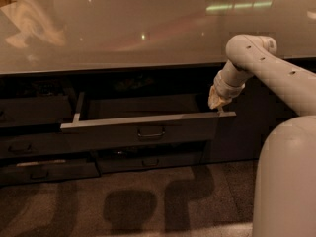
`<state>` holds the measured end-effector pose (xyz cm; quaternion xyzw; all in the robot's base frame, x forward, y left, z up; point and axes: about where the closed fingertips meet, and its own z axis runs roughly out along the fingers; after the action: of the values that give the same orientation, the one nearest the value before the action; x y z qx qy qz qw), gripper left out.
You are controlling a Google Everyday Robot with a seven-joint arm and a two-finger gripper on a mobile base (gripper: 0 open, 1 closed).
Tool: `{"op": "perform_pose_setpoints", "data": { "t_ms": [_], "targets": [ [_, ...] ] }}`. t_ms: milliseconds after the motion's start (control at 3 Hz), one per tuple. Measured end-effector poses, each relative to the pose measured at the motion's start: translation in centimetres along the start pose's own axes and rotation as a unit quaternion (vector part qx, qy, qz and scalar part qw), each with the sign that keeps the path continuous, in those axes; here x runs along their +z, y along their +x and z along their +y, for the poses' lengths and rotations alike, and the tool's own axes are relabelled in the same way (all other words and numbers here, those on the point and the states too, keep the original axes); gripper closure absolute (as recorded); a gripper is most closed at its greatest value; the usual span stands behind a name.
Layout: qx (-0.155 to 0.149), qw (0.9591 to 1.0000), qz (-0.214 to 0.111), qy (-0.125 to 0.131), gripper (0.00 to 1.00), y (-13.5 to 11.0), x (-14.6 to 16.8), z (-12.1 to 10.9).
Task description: Open top drawer
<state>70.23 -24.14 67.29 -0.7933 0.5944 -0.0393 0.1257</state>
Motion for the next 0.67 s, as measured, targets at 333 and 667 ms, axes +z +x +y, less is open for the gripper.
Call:
{"op": "perform_pose_setpoints", "data": {
  "t_ms": [333,667],
  "targets": [
    [0.0,1.0,0.002,-0.002,1.0,-0.12,0.02,-0.05],
    [-0.005,1.0,0.006,-0.002,1.0,-0.42,0.05,0.28]
  ]
}}
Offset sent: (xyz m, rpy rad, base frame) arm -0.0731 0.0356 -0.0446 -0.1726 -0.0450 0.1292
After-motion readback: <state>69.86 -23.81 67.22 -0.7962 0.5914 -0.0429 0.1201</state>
